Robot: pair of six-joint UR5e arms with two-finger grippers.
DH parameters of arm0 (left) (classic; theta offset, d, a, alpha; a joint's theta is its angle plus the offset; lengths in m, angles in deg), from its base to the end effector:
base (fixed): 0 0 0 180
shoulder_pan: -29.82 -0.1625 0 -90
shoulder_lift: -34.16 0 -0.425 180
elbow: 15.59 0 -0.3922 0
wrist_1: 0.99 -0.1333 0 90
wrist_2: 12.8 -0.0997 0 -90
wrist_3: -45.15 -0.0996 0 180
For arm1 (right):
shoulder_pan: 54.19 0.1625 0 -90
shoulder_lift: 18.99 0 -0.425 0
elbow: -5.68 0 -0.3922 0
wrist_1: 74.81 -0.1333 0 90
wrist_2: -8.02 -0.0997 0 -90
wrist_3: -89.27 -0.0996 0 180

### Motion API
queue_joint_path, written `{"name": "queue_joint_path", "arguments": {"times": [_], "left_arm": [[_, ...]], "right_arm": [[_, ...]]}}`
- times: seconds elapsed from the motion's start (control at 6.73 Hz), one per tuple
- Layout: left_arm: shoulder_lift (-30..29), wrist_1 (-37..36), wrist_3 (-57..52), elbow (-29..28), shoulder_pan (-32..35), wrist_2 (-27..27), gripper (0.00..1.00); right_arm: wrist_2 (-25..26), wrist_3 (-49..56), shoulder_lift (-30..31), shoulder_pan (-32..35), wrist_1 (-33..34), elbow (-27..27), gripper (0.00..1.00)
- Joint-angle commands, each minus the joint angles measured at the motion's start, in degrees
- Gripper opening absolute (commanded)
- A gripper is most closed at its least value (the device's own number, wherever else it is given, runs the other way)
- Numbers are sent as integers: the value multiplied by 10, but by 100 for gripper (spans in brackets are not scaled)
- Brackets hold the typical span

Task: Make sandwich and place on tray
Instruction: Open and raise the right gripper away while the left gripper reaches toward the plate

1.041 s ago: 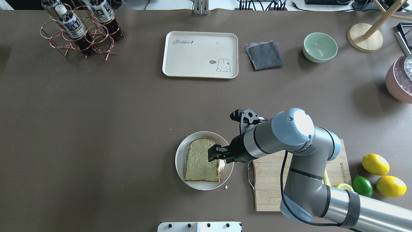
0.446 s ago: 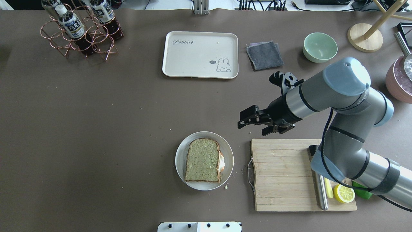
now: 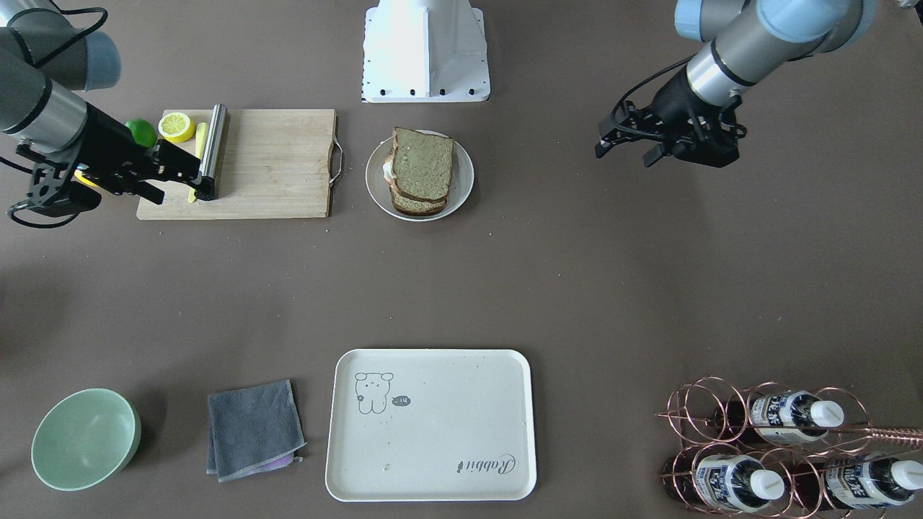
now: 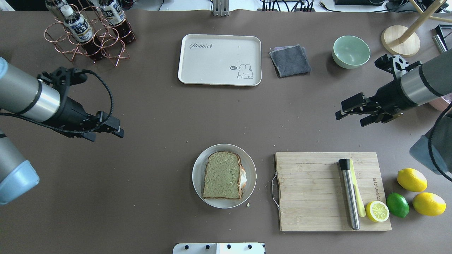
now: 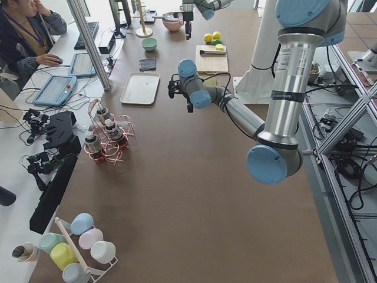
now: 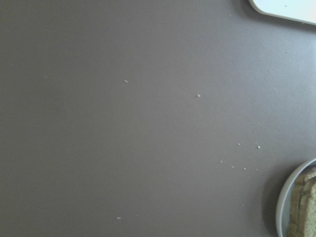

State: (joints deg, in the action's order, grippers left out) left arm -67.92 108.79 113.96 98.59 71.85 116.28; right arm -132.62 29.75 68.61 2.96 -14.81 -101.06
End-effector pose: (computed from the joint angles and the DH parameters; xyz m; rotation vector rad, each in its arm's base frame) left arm 0.3428 -0.4039 0.3066 -0.0409 1.1215 0.0086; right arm -0.2246 -0.4517 0.4245 -0.0432 -1.1422 0.0350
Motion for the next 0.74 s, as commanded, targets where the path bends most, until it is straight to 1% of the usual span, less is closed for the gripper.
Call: {"name": "queue_joint_path", "arguments": {"times": [0.0,0.15,0.3,0.45,0.59], "left_arm": [[-91,0,74,-55,-96,-73,92],[-109,3,76,-82,-138,-118,87],[-129,5,77,-102,-167,-140,81],[-140,6,80,-118,-177,-150,76],[-150,26,105,-140,-188,-154,67]], "right_arm": [[-19,156,61,73,53,-1,100],[-19,216,83,99,73,0,100],[-18,279,93,126,110,0,100],[-15,336,94,149,151,0,100],[-11,401,94,175,198,0,100]]}}
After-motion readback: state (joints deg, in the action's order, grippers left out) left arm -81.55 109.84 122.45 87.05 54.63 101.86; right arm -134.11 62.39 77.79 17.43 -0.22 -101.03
